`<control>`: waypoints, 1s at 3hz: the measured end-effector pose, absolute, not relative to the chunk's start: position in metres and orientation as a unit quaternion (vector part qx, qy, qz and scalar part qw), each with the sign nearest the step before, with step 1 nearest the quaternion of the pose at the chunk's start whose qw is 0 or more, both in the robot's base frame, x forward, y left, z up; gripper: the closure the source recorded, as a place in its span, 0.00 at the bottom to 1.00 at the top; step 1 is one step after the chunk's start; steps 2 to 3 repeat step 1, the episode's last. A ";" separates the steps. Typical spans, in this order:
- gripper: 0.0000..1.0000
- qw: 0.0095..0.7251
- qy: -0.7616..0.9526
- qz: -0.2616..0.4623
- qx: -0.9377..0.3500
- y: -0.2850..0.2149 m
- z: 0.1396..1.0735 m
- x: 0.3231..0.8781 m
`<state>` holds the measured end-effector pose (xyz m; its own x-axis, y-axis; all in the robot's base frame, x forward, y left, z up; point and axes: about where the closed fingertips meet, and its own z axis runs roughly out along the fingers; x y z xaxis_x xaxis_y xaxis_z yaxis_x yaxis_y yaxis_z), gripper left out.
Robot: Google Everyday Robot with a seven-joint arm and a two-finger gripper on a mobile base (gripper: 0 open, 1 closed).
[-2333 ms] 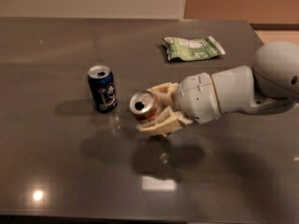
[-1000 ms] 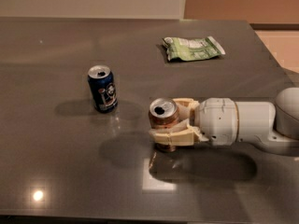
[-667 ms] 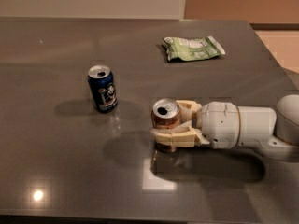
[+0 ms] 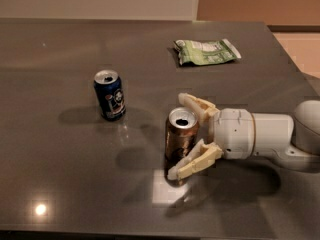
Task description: Place orange can upright
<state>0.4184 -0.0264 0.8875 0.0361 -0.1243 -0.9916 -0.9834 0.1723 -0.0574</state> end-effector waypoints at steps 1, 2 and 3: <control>0.00 0.523 0.559 0.411 -0.495 -0.026 0.888 0.418; 0.00 0.523 0.559 0.411 -0.495 -0.026 0.888 0.418; 0.00 0.523 0.559 0.411 -0.495 -0.026 0.888 0.418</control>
Offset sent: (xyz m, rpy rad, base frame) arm 0.0000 0.0000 0.0000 0.0000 0.0000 0.0000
